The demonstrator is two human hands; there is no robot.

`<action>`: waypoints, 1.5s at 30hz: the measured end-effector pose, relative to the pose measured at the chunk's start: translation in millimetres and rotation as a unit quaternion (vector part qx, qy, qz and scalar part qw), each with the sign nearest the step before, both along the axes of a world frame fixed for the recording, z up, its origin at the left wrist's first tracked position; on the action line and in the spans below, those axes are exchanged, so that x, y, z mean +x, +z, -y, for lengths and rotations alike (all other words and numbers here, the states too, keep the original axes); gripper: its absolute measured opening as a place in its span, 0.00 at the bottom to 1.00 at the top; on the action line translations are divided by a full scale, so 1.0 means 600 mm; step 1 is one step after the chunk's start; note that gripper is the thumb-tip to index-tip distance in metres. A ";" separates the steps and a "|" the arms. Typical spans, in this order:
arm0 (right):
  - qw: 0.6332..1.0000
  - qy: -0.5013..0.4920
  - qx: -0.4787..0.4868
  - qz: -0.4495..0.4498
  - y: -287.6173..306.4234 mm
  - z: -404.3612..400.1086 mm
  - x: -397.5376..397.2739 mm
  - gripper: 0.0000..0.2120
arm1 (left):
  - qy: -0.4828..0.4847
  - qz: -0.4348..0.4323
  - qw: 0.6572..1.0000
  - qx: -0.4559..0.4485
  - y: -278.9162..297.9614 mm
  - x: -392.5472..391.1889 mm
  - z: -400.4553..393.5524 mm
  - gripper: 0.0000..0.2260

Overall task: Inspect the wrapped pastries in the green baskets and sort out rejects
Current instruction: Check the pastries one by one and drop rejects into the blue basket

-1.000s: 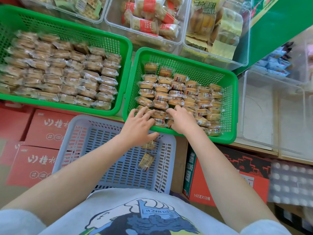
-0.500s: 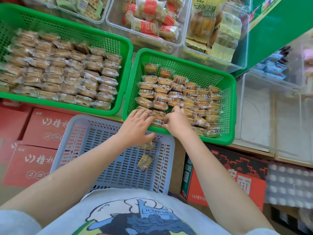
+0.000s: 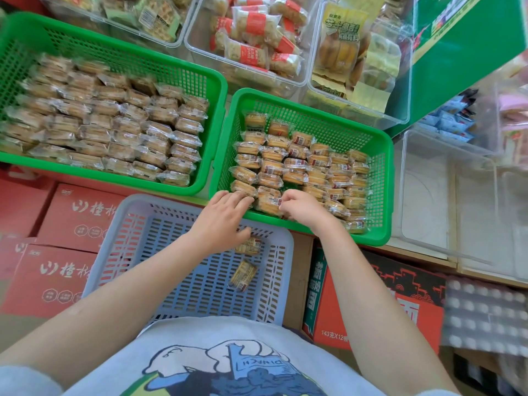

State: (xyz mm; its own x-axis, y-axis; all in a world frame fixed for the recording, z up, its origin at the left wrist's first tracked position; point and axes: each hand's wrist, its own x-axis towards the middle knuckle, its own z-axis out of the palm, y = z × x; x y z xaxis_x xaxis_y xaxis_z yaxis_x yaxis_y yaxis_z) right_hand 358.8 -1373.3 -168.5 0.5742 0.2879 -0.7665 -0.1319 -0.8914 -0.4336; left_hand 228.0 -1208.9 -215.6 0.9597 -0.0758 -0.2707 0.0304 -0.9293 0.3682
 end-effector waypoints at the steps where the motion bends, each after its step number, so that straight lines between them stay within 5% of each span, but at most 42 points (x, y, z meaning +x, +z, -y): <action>1: 0.997 -0.054 0.042 -0.046 0.008 0.003 0.001 0.08 | 0.002 -0.004 1.000 -0.001 0.002 0.000 0.000 0.31; 3: 0.985 -0.106 0.096 -0.091 0.023 0.012 -0.002 0.09 | 0.002 -0.013 1.000 0.000 0.004 0.002 -0.001 0.31; 7: 0.981 -0.135 0.137 -0.021 0.051 0.029 -0.020 0.07 | 0.018 -0.050 0.998 -0.033 0.021 0.003 0.000 0.34; 10: 0.914 -0.286 0.286 -0.044 0.077 0.043 -0.040 0.11 | 0.091 -0.067 0.972 -0.206 0.064 0.003 0.000 0.36; 12: 0.854 -0.356 0.372 -0.077 0.096 0.051 -0.056 0.12 | 0.173 -0.078 0.889 -0.417 0.103 0.003 0.003 0.33; 14: 0.802 -0.398 0.428 -0.123 0.106 0.053 -0.072 0.09 | 0.239 -0.075 0.759 -0.601 0.137 0.002 0.008 0.26; 16: 0.774 -0.417 0.451 -0.151 0.114 0.053 -0.087 0.10 | 0.282 -0.060 0.675 -0.679 0.158 0.001 0.012 0.17; 18: 0.771 -0.416 0.456 -0.157 0.119 0.053 -0.099 0.10 | 0.303 -0.045 0.638 -0.707 0.173 -0.001 0.016 0.13; 23: 0.809 -0.350 0.461 -0.102 0.128 0.062 -0.118 0.11 | 0.307 -0.057 0.634 -0.707 0.179 -0.015 0.018 0.11; 28: 0.778 -0.343 0.498 -0.173 0.131 0.078 -0.128 0.23 | 0.288 -0.086 0.603 -0.739 0.187 -0.028 0.016 0.08; 32: 0.747 -0.308 0.552 -0.207 0.135 0.084 -0.132 0.15 | 0.262 -0.104 0.583 -0.762 0.198 -0.034 0.021 0.04; 39: 0.724 -0.306 0.589 -0.189 0.146 0.073 -0.142 0.09 | 0.238 -0.130 0.502 -0.821 0.210 -0.036 0.029 0.22; 45: 0.721 -0.383 0.563 -0.125 0.152 0.064 -0.150 0.04 | 0.303 -0.120 0.474 -0.818 0.204 -0.033 0.037 0.16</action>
State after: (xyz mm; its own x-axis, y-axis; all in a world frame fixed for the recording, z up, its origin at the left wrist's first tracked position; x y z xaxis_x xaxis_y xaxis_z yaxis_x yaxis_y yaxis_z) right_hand 268.6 -1411.6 -77.3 0.7798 0.4802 -0.4016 -0.5984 0.3837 -0.7033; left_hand 208.1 -1230.8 -93.4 0.8961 -0.1040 -0.4316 0.3330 0.8005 0.4984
